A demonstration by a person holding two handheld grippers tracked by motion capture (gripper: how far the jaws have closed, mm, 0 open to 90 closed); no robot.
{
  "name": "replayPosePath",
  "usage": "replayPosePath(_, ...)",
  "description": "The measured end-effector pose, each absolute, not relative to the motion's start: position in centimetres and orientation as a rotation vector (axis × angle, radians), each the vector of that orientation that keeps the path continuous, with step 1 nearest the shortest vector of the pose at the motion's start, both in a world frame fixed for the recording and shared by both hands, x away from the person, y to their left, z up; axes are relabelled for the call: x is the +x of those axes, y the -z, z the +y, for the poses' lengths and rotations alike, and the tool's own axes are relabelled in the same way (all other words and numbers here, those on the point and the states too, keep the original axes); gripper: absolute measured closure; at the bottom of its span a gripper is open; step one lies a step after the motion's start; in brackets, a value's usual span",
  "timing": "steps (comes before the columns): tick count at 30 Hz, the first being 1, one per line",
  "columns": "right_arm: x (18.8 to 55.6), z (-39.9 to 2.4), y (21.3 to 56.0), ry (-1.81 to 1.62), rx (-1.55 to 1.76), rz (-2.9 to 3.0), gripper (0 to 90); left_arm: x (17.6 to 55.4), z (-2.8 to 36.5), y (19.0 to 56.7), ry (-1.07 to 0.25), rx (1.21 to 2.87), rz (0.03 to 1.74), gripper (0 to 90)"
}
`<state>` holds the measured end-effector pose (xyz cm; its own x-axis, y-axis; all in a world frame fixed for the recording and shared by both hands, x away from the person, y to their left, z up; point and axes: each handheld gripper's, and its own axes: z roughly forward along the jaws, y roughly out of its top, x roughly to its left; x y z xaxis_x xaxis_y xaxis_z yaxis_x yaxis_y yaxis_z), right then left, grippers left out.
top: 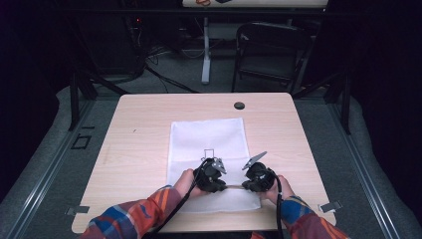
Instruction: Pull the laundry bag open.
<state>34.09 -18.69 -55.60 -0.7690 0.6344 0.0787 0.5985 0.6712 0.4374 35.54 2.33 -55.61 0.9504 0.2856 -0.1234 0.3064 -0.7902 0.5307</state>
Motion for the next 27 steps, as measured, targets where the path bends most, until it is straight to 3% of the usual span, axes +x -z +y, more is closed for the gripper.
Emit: replayPosePath(27,34.1,-18.7,55.7,-0.704,1.045,2.79,90.0,35.4,4.1,55.4,0.056,2.52,0.444,81.3)
